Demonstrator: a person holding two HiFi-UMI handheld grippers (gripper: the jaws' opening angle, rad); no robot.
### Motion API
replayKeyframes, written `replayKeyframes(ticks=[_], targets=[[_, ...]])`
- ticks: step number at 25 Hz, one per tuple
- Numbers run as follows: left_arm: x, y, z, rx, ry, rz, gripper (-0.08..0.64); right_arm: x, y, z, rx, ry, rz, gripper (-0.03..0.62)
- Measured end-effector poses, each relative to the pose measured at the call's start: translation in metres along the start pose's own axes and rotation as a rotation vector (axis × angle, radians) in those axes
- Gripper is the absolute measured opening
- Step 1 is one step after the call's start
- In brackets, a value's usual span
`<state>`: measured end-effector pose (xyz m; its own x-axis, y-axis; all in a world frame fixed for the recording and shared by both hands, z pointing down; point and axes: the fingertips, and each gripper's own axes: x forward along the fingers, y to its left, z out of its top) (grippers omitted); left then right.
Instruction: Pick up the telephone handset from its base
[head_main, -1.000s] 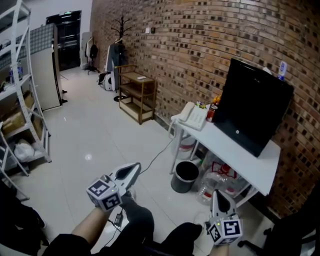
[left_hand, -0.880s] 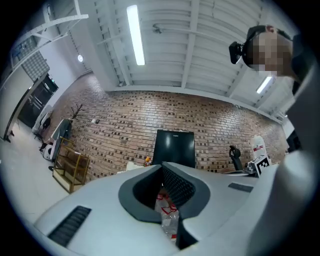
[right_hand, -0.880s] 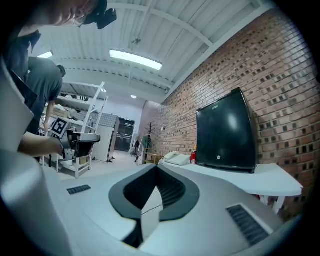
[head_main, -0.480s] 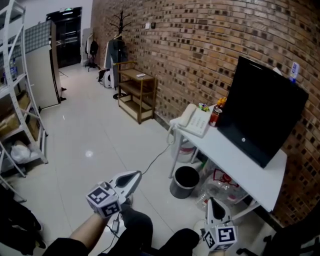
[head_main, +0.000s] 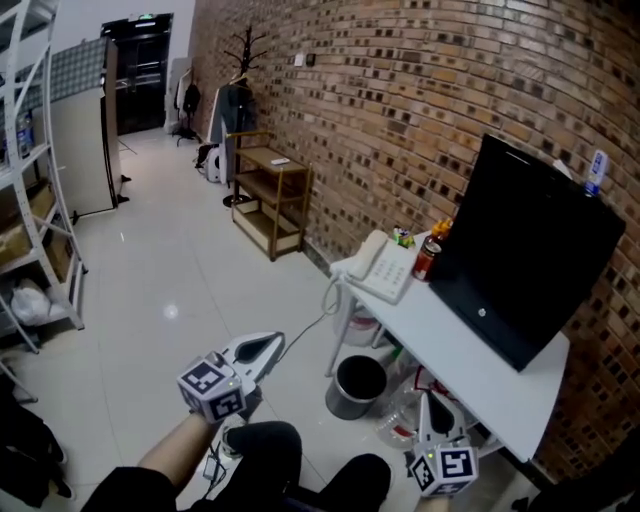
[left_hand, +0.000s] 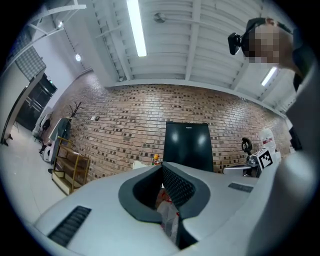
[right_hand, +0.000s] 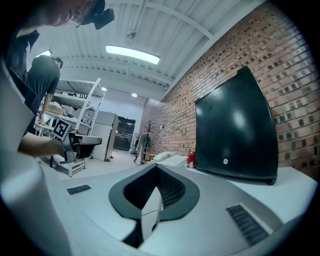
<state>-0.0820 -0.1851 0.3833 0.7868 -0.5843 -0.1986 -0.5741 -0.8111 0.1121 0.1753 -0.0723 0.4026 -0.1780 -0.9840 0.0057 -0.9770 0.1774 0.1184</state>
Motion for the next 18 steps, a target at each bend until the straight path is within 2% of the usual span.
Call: replayKeyframes(ticks=[7, 12, 18], targets=[[0.051, 0.026, -0.007, -0.022, 0.010, -0.008, 0.005, 0.042, -0.031, 0.006, 0.002, -0.028, -0.007, 0.008], [0.080, 0.041, -0.010, -0.012, 0.040, -0.011, 0.005, 0.074, -0.037, 0.002, 0.004, -0.023, 0.001, 0.008], [0.109, 0.059, -0.006, -0.004, 0.034, -0.034, 0.005, 0.105, -0.046, 0.010, -0.007, -0.040, 0.013, 0.008]])
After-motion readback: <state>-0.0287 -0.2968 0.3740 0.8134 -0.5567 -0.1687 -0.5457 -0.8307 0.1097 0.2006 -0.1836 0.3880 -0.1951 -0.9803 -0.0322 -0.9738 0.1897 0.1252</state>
